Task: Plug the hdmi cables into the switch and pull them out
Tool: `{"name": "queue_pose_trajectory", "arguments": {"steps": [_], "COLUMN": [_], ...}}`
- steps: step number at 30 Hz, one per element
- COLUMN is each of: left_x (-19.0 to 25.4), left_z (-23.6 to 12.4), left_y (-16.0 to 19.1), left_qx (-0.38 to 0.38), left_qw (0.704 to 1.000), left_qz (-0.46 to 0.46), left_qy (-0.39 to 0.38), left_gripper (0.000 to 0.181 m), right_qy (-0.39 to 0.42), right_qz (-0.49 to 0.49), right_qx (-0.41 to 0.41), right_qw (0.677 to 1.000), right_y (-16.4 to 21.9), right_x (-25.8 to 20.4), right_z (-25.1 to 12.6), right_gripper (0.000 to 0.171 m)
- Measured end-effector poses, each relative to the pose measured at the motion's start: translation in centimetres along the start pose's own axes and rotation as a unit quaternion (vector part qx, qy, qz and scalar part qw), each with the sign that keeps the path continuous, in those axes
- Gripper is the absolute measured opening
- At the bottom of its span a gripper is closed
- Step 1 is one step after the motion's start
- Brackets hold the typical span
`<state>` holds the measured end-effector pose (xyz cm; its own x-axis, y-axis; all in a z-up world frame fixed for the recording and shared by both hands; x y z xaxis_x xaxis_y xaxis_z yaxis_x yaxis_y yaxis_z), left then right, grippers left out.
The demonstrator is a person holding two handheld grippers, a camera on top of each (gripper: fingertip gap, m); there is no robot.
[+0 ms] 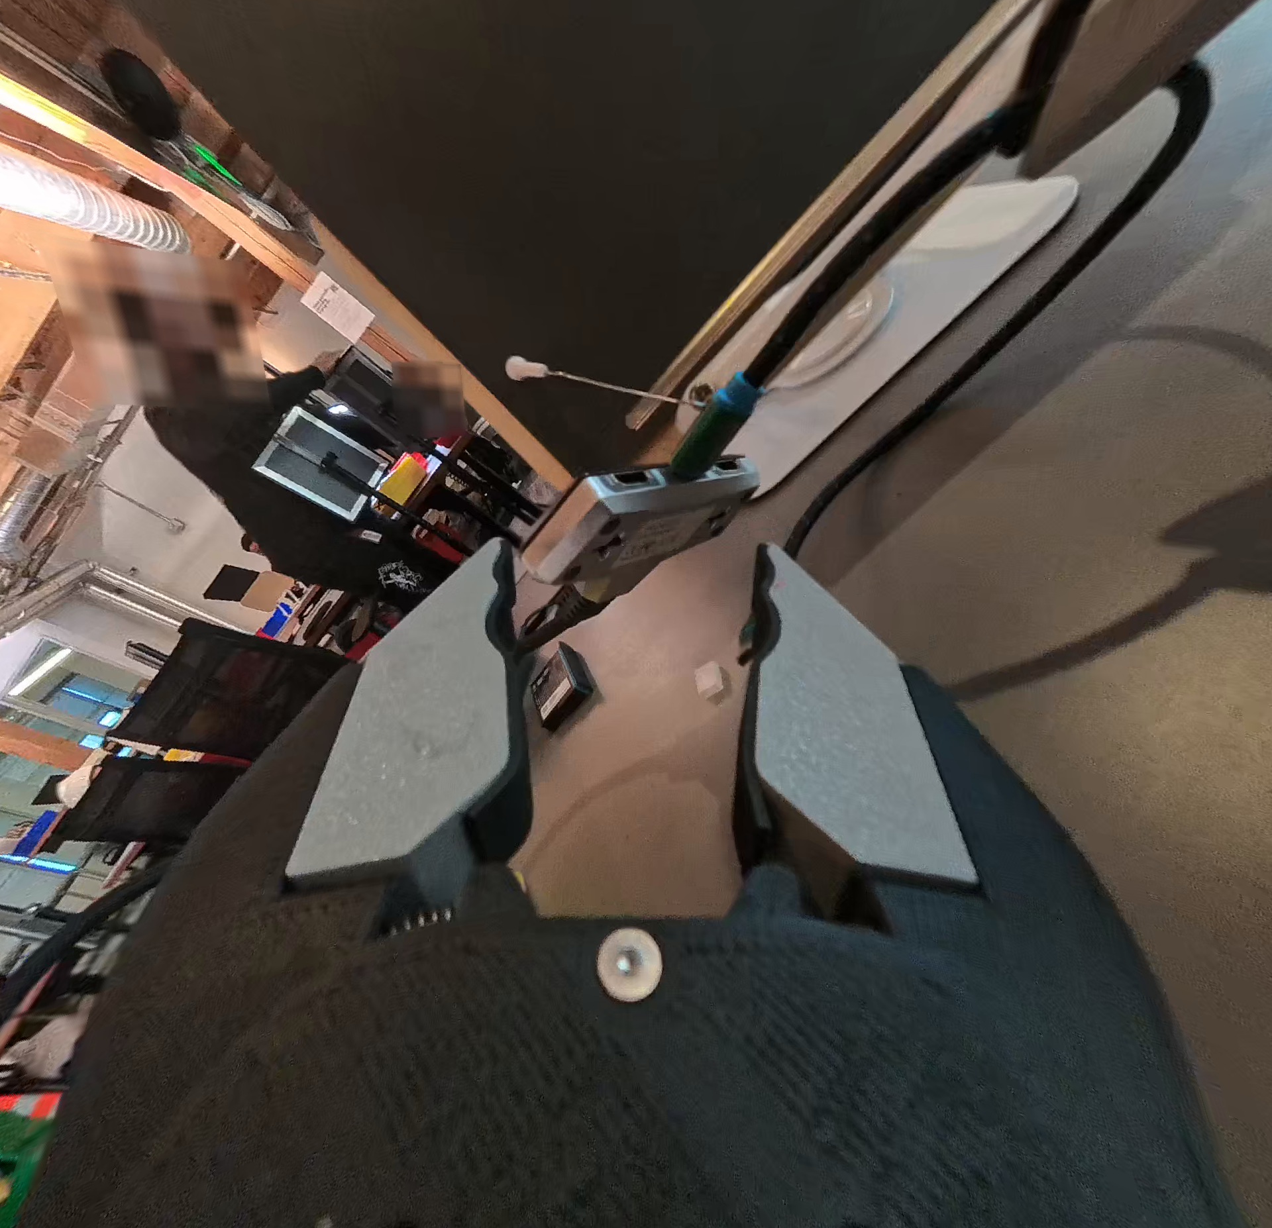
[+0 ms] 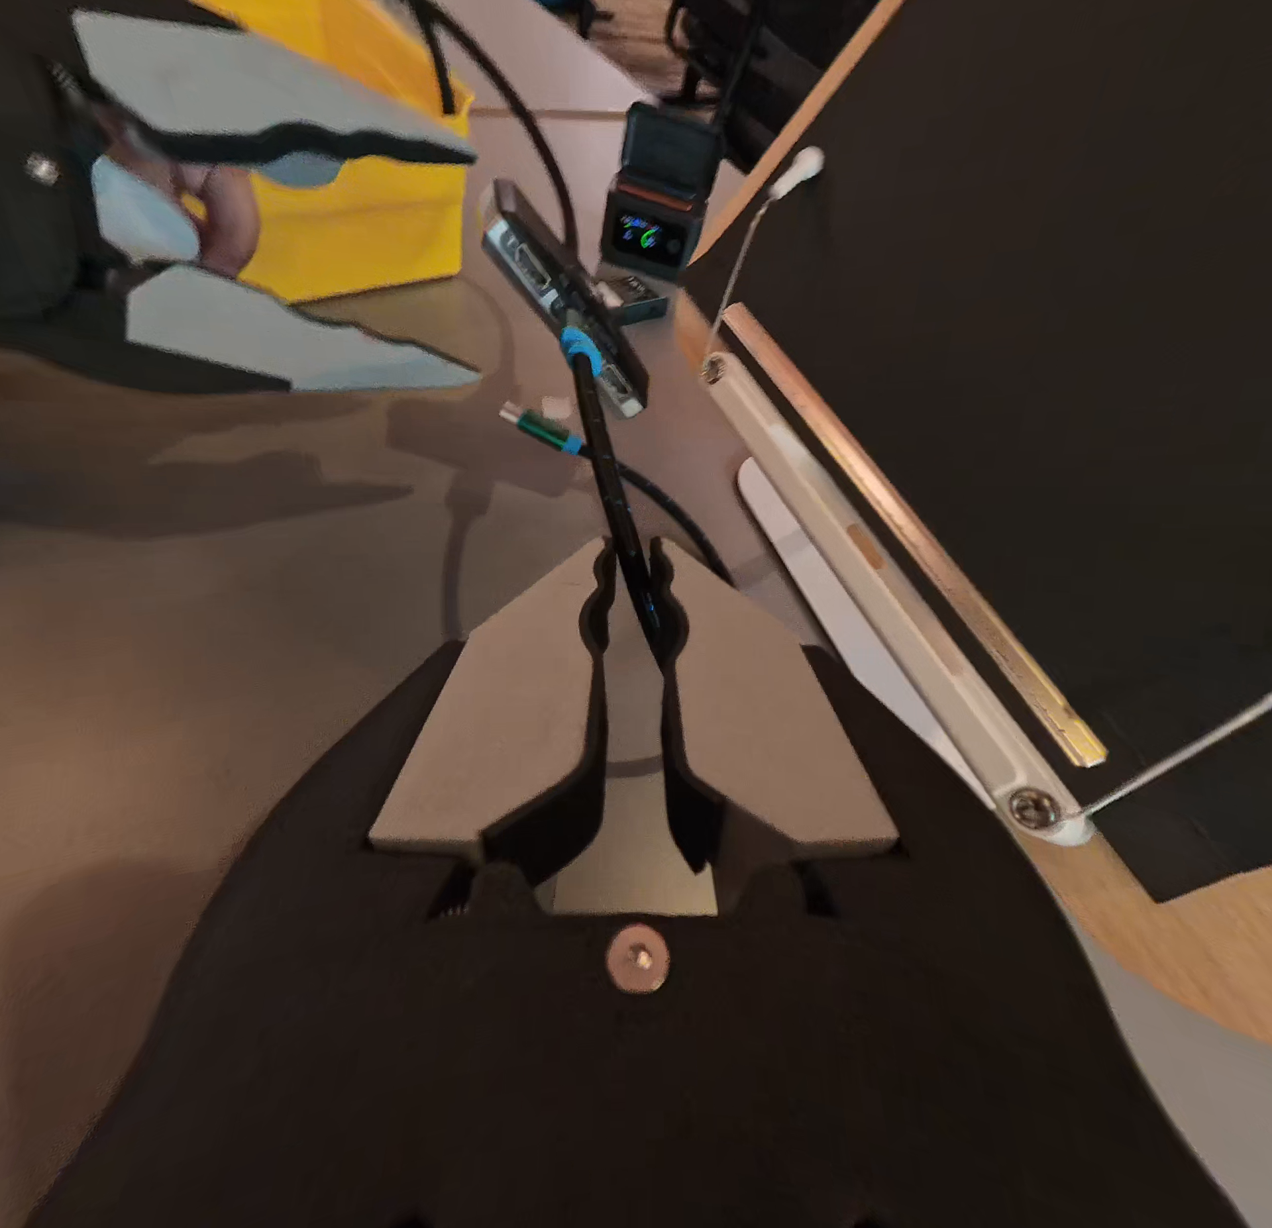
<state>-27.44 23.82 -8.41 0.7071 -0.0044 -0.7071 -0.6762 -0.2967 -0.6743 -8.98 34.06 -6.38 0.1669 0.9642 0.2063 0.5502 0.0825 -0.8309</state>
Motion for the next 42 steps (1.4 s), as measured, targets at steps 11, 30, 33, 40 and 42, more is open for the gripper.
{"name": "queue_pose_trajectory", "arguments": {"steps": [11,30,33,40,42], "left_x": [1.9,1.6,0.7,-1.1,-1.2], "left_z": [0.7,1.0,0.6,-0.2,-0.4], "left_y": [0.9,0.4,0.0,-0.3,-0.5], "left_qx": [-0.008,-0.049,-0.022,0.028,0.037], "left_qw": [0.997,0.986,0.987,0.982,0.977], "left_qz": [0.068,-0.024,-0.060,-0.132,-0.148], "left_qy": [0.047,0.159,0.144,0.132,0.151], "left_gripper": [0.065,0.025,0.025,0.024,0.024], "right_qy": [-0.163,-0.015,-0.045,-0.187,-0.209], "right_qz": [-0.108,-0.048,-0.053,-0.059,-0.047], "right_qx": [-0.024,0.041,0.116,0.264,0.270], "right_qw": [0.980,0.998,0.991,0.944,0.939], "right_y": [1.7,0.2,-1.0,-2.0,-1.9], "right_x": [-2.5,0.0,-0.7,-2.4,-2.7], "right_z": [-1.5,-2.6,-4.4,-8.1,-7.3], "right_gripper": [0.003,0.015,0.019,0.012,0.010]}}
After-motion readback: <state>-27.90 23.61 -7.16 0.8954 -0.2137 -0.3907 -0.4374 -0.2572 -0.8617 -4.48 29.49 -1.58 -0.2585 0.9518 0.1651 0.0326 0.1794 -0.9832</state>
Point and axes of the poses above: each gripper's, where its closed fingertips meet, z out along the fingers, y out of its underside, x = y × z across the jaws, the point moved 9 cm from there along -z, back along the fingers, and after that the axes turned 8 degrees about -x, right-handed, at the moved point
